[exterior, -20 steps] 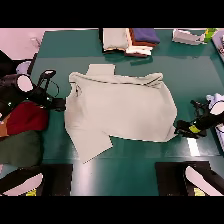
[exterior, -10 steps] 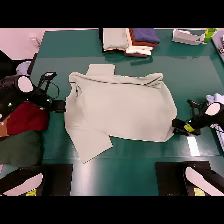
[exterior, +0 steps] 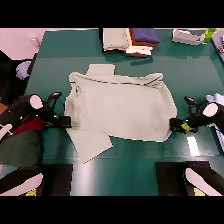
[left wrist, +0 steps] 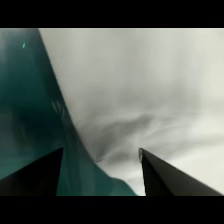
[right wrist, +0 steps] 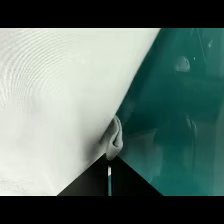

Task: Fold the shirts.

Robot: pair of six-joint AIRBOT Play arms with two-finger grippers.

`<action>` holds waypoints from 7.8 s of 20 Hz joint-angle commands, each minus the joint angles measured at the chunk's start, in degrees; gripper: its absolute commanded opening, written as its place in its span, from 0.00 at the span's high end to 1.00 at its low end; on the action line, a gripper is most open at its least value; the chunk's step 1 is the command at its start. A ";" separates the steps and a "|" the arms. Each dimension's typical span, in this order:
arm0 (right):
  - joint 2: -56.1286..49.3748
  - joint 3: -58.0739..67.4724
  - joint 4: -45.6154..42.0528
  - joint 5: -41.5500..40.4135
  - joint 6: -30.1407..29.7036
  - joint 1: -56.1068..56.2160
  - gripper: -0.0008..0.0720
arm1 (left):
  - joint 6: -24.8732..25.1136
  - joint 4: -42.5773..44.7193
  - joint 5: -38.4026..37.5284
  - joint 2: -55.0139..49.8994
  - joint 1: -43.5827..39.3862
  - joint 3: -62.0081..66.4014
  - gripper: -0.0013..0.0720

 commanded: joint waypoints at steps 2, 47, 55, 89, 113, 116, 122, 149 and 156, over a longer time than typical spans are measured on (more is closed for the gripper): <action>-0.83 0.04 0.09 0.26 0.02 0.17 0.96 | -0.15 -3.39 5.51 0.00 0.04 -2.95 0.18; -33.35 55.10 -9.99 0.83 -1.53 3.65 0.97 | 1.64 8.94 0.35 -33.00 0.04 58.53 0.95; -27.08 52.92 -10.16 6.78 -3.21 2.56 0.97 | 4.37 8.68 -18.16 -33.00 4.00 58.77 0.95; 3.30 -4.74 -2.32 10.43 -4.04 -8.85 0.29 | -3.78 5.66 -8.74 16.26 4.09 -0.57 0.40; 3.34 -4.61 -1.49 5.18 -1.49 2.21 0.96 | -3.13 -8.48 -2.21 16.24 4.07 -17.94 0.37; 3.32 -4.61 -1.46 5.22 -1.49 2.21 0.96 | -2.03 -10.69 2.43 16.24 4.07 -18.16 0.37; 3.34 -2.56 -1.53 7.21 -1.51 2.21 0.96 | 1.49 -9.09 -2.89 16.26 4.09 -17.00 0.95; -18.08 34.80 -11.34 8.90 -0.37 4.72 0.96 | 10.40 2.34 4.48 -6.10 4.09 20.79 0.95; -29.07 44.15 -8.37 8.83 -0.42 5.16 0.93 | 7.50 1.95 5.29 -10.56 4.09 21.94 0.70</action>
